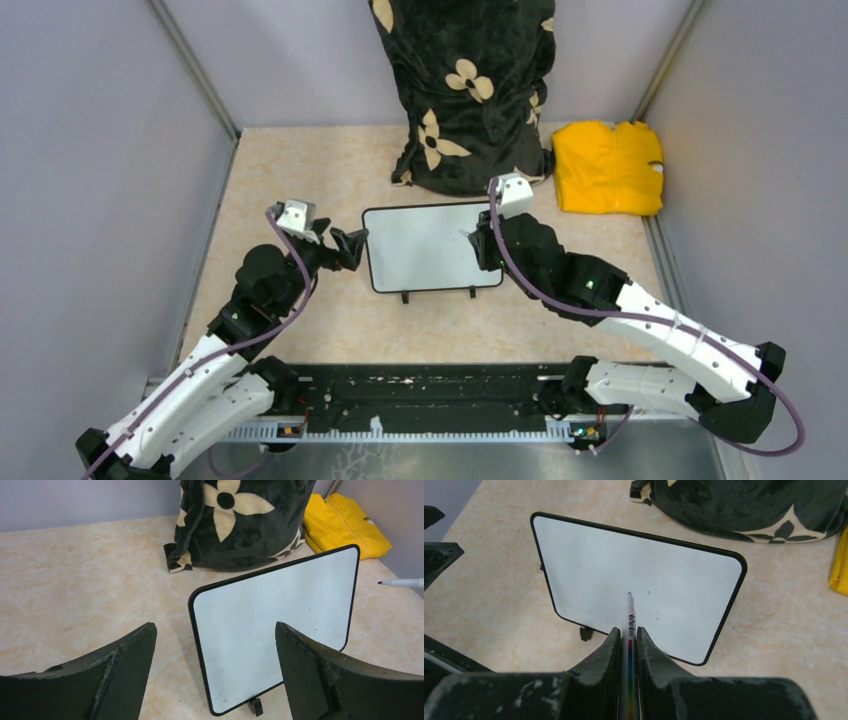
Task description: Write a sentence on the whiteboard
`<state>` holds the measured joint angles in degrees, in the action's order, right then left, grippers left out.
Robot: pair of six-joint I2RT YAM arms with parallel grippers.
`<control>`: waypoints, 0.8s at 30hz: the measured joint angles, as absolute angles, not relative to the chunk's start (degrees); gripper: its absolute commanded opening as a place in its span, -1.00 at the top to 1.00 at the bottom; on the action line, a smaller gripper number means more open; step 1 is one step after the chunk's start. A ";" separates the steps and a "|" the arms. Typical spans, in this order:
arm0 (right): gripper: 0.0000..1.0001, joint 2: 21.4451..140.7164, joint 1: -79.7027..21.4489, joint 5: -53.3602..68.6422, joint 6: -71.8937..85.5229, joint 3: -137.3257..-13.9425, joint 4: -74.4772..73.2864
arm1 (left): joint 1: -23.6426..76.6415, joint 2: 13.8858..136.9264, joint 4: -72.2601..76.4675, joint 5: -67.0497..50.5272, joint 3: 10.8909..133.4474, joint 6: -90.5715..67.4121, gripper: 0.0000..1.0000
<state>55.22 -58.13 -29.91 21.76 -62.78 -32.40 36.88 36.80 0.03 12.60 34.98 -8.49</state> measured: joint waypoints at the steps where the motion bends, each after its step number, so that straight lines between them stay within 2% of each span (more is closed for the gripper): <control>1: 1.00 55.22 -58.13 -29.71 21.52 -62.78 -31.97 | 36.88 36.23 0.21 12.84 34.48 -8.16 -0.86; 8: 1.00 55.11 -58.13 -28.08 19.31 -61.87 -24.12 | 36.88 34.61 2.44 13.32 32.21 -6.79 -0.88; 17: 1.00 56.51 -58.13 -23.40 14.46 -58.46 -15.46 | 36.88 41.82 2.85 11.55 32.34 -7.62 -0.97; 24: 1.00 55.92 -58.35 -19.46 12.60 -54.85 -9.89 | 36.88 47.24 1.43 9.56 38.63 -10.68 -0.97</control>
